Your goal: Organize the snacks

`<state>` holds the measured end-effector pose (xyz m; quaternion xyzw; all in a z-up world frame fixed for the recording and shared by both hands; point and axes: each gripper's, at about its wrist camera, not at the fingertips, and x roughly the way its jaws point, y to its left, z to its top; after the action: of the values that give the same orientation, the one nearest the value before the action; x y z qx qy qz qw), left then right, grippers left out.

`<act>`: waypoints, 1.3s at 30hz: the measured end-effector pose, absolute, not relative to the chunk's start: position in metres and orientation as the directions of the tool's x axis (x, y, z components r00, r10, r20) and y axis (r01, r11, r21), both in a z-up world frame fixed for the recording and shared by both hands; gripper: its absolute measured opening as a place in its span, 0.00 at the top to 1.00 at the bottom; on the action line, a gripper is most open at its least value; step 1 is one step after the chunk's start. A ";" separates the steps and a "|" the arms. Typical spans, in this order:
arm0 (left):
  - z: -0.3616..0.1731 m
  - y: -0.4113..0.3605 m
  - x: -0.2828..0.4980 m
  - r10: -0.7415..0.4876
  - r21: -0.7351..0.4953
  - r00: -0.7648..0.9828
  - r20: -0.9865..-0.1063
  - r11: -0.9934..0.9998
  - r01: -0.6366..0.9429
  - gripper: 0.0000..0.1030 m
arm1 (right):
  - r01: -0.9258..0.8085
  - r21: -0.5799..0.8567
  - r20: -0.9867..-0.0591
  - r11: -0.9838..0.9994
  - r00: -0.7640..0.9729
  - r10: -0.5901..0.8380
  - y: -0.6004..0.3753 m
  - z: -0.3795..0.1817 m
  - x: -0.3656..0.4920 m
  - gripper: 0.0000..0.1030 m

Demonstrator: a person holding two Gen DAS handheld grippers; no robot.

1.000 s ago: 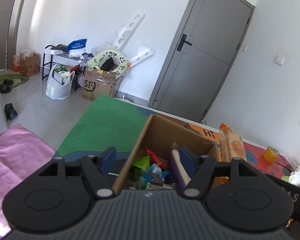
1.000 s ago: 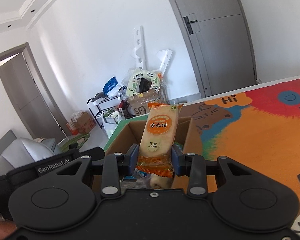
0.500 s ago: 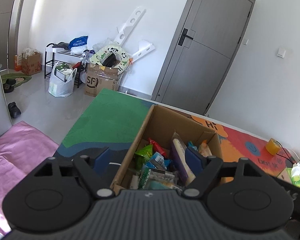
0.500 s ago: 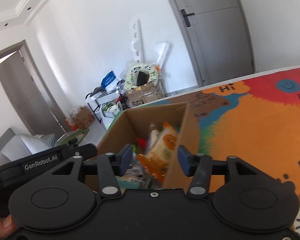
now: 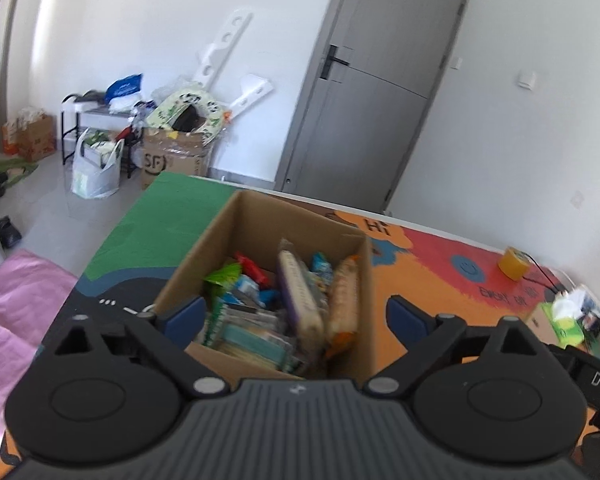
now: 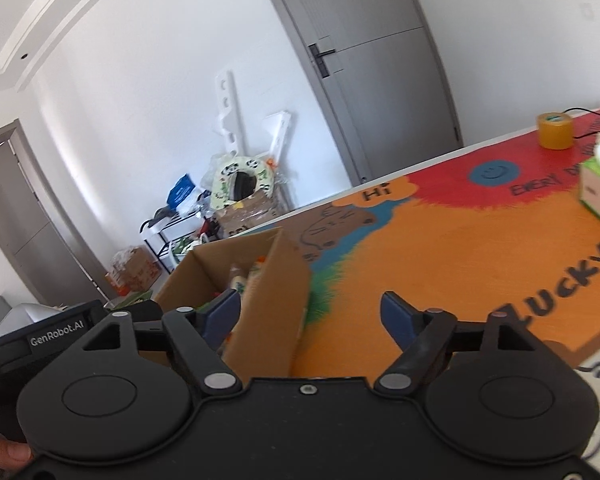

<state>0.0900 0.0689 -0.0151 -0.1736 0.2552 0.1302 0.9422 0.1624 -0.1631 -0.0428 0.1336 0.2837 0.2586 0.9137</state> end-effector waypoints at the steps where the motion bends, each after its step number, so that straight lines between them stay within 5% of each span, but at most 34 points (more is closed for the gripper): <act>1: -0.014 0.064 0.090 0.151 -0.255 0.837 -0.526 0.911 -0.325 0.06 | -0.392 0.390 -0.449 0.833 0.709 0.544 -0.168 -0.043 0.160 0.22; 16: -0.007 0.006 0.077 0.063 -0.200 0.843 -0.534 0.960 -0.199 0.01 | -0.336 0.379 -0.433 0.862 0.759 0.486 -0.240 -0.032 0.135 0.00; 39: 0.017 -0.009 0.019 0.035 -0.134 0.864 -0.503 0.984 -0.118 0.00 | -0.334 0.398 -0.451 0.854 0.740 0.500 -0.283 -0.012 0.088 0.00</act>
<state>0.0188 -0.0091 0.0166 -0.0804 0.2580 0.0398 0.9620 0.0878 -0.2833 -0.0118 0.1470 0.2809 0.2264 0.9210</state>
